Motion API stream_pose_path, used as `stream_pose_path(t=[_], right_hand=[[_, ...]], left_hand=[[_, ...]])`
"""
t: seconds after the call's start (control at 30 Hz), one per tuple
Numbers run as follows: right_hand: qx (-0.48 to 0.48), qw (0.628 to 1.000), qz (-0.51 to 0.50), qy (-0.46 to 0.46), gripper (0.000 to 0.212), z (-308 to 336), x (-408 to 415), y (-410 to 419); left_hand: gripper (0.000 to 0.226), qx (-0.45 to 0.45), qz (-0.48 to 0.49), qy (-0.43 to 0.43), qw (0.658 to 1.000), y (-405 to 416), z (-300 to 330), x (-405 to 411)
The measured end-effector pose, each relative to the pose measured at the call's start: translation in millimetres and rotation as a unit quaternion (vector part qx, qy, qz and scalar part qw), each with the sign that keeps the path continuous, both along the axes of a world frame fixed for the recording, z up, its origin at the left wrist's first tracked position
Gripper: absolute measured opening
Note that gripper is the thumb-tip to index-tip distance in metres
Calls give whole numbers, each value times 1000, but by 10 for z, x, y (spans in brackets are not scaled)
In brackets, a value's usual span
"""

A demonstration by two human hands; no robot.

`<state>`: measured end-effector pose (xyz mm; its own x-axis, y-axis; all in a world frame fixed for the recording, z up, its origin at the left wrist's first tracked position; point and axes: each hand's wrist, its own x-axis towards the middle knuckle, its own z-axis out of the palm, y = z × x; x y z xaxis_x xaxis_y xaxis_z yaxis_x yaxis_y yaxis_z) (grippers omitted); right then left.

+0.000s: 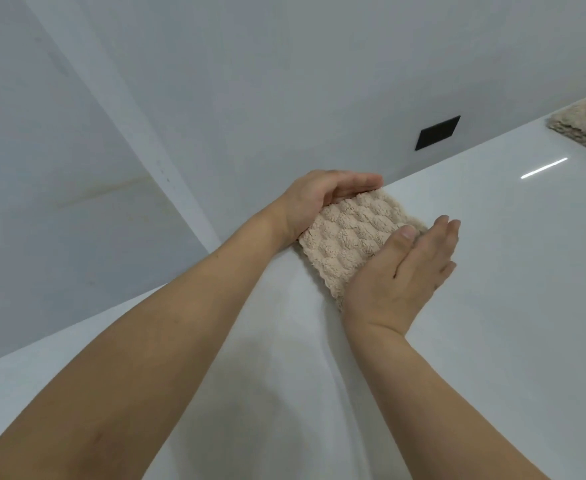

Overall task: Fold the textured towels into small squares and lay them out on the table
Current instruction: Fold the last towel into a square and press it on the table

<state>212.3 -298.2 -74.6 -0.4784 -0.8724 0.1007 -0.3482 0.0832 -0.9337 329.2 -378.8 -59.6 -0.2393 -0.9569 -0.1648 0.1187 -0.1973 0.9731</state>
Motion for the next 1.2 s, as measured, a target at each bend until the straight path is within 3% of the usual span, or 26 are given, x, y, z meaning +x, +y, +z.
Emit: stream_pose_path(t=[0.1, 0.17, 0.27, 0.33, 0.47, 0.6, 0.77, 0.93, 1.1, 1.2], right_hand=[[23, 999, 26, 42, 67, 10, -21, -9], [80, 990, 63, 102, 62, 10, -68, -59], [152, 955, 137, 213, 62, 17, -185, -55], [146, 927, 179, 296, 65, -4, -293, 9], [121, 889, 201, 394, 69, -60, -473, 77], [105, 883, 189, 416, 70, -71, -456, 105], [111, 890, 194, 398, 65, -61, -449, 97], [85, 906, 205, 360, 66, -68, -468, 96], [43, 936, 202, 287, 66, -12, -539, 154], [-7, 933, 243, 267, 64, 74, -581, 247]], left_hand=[[40, -64, -11, -132, 989, 20, 41, 0], [39, -109, -40, -246, 962, 30, 41, -14], [43, -194, -110, -430, 875, 43, -40, 32], [48, -223, -140, -494, 829, 70, -87, 82], [49, -219, -135, -506, 824, 96, -84, 88], [48, -216, -133, -514, 820, 114, -55, 63], [48, -217, -122, -537, 806, 148, -34, 34], [51, -228, -123, -611, 749, 157, 21, -24], [55, -257, 13, -639, 725, 488, 138, -50], [60, -253, 73, -649, 714, 829, 241, -10]])
